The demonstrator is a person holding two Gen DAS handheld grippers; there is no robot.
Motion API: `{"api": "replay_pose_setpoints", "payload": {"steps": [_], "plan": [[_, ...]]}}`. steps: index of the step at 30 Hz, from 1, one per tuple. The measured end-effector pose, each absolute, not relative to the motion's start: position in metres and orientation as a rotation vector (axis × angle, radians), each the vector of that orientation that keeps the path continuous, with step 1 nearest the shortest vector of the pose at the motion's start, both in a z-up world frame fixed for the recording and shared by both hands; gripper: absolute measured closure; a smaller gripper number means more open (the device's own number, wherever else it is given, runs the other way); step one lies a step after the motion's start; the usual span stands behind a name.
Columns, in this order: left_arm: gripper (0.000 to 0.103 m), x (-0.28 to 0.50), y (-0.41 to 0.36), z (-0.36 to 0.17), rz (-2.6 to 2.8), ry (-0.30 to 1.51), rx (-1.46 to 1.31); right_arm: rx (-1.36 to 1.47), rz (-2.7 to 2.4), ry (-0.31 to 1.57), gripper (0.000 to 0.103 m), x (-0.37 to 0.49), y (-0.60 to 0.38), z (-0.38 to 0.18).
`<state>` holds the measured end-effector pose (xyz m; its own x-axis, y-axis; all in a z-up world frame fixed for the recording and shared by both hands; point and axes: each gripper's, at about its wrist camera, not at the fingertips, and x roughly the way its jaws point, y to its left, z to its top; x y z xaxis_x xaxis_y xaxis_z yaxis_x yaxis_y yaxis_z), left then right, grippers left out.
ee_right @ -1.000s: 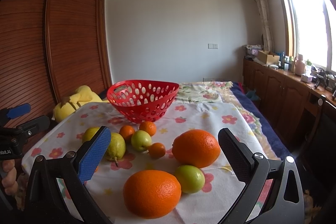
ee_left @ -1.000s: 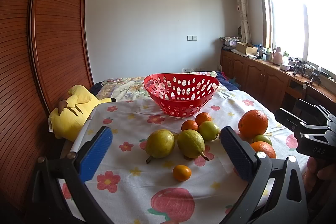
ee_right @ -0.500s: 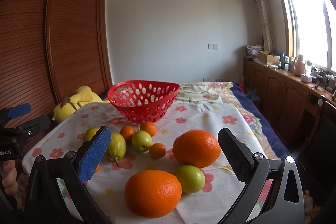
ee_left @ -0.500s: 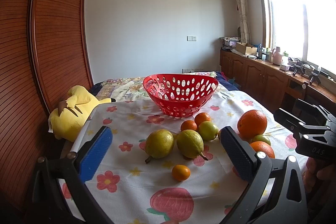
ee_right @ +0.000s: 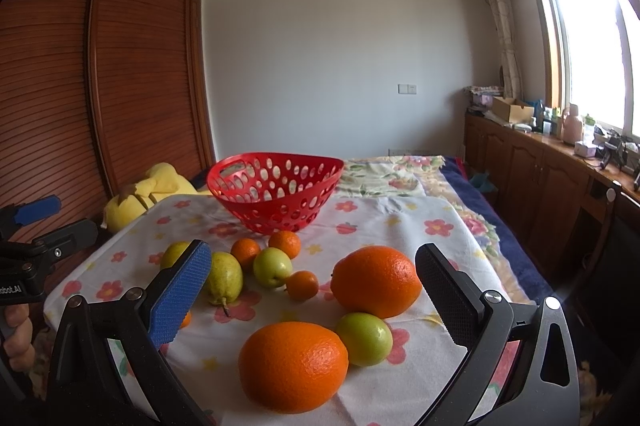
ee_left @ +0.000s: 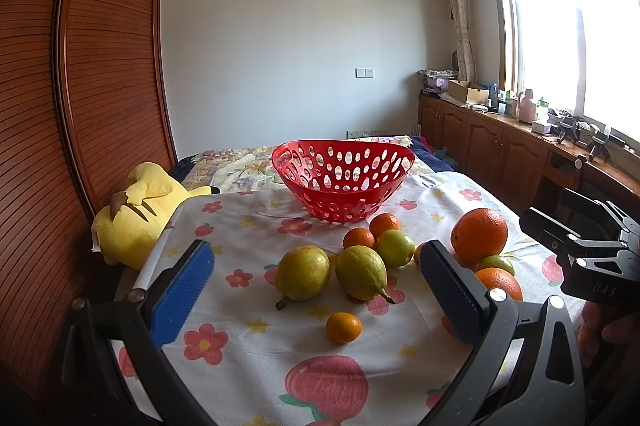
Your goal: Organize fruits
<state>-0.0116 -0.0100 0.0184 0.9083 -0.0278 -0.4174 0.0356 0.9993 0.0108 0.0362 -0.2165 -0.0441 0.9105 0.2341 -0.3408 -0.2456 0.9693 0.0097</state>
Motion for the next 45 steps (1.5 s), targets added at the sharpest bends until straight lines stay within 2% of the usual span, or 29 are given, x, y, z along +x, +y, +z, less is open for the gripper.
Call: {"api": "replay_pose_setpoints", "payload": {"steps": [9, 25, 38, 45], "plan": [[0.000, -0.011, -0.009, 0.010, -0.038, 0.451, 0.021, -0.040, 0.256, 0.362, 0.000, 0.036, -0.213, -0.049], [0.001, 0.015, -0.001, -0.049, -0.095, 0.607, -0.005, -0.102, 0.344, 0.547, 0.000, 0.055, -0.215, -0.109], [0.016, 0.029, -0.005, -0.071, -0.188, 0.694, -0.021, -0.148, 0.402, 0.655, 0.000, 0.065, -0.206, -0.134], [0.036, 0.039, -0.007, -0.081, -0.202, 0.745, -0.003, -0.201, 0.390, 0.651, 0.001, 0.066, -0.201, -0.137]]}}
